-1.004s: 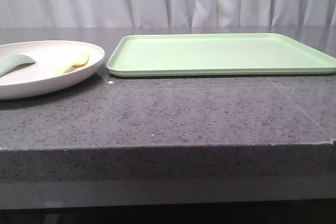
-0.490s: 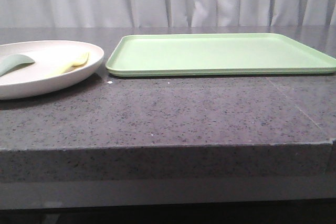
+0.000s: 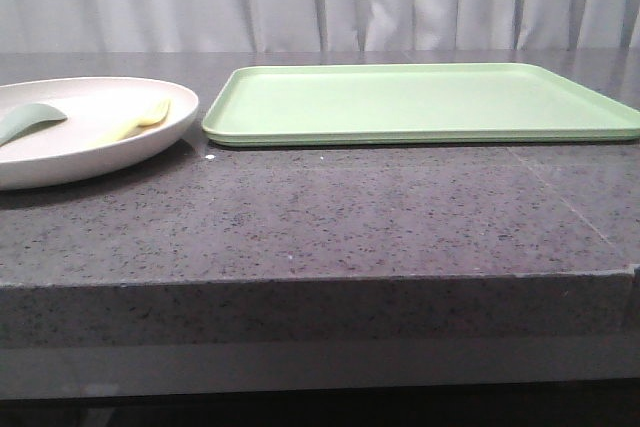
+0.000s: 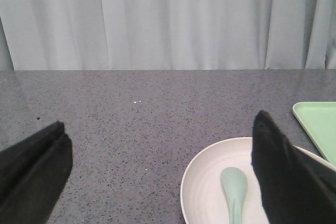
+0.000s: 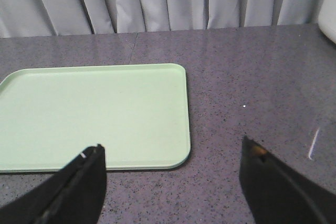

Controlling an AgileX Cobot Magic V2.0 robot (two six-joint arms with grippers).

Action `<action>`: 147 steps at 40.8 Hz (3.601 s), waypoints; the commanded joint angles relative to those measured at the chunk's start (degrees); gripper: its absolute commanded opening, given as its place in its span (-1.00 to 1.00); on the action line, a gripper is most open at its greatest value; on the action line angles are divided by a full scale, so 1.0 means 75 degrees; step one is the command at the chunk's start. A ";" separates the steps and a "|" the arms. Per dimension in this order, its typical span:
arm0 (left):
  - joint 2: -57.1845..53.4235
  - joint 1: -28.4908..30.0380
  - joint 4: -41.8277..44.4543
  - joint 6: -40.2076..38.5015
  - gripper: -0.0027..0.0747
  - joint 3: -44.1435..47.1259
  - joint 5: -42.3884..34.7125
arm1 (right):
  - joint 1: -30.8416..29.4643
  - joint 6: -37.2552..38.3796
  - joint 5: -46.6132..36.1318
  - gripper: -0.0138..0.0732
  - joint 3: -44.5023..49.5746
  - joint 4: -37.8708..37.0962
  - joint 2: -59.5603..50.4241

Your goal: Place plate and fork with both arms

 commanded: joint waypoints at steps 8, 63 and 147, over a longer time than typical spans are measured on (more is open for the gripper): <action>0.0124 0.0010 -0.0038 -0.0009 0.61 -0.0229 -0.0955 | -0.0050 -0.0095 -0.0630 0.60 -0.0284 0.0023 0.0056; 0.7873 0.0010 -0.0245 -0.0009 0.59 -0.5139 0.4517 | -0.0050 -0.0095 -0.0622 0.59 -0.0284 0.0023 0.0056; 0.8172 0.0151 -0.6314 0.1981 -0.98 -0.6680 0.4586 | -0.0050 -0.0095 -0.0622 0.59 -0.0284 0.0023 0.0056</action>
